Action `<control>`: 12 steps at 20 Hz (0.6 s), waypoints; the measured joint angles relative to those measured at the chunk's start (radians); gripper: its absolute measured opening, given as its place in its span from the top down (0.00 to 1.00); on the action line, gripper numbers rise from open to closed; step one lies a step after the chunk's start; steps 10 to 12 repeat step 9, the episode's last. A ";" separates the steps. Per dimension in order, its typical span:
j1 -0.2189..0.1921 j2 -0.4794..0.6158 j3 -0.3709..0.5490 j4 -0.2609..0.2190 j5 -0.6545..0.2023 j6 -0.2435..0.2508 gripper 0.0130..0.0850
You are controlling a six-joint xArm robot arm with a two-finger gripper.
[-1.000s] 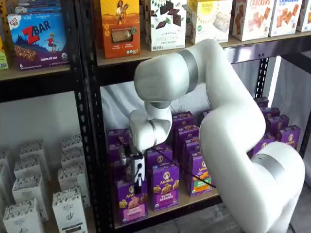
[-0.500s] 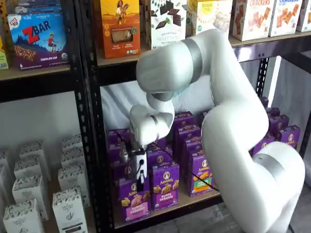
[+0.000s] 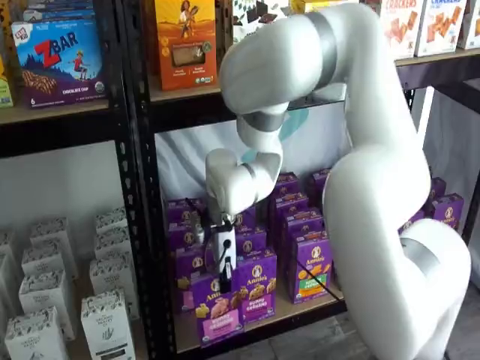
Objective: Pick up the purple box with a pink patch in the middle, on the bottom shelf, the first box from the left
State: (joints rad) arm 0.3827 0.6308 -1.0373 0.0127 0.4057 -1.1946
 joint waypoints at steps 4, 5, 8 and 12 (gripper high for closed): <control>0.013 -0.140 0.127 -0.002 0.016 0.016 0.72; 0.017 -0.176 0.158 -0.011 0.023 0.028 0.72; 0.032 -0.272 0.236 -0.027 0.043 0.057 0.72; 0.037 -0.297 0.256 -0.024 0.046 0.059 0.72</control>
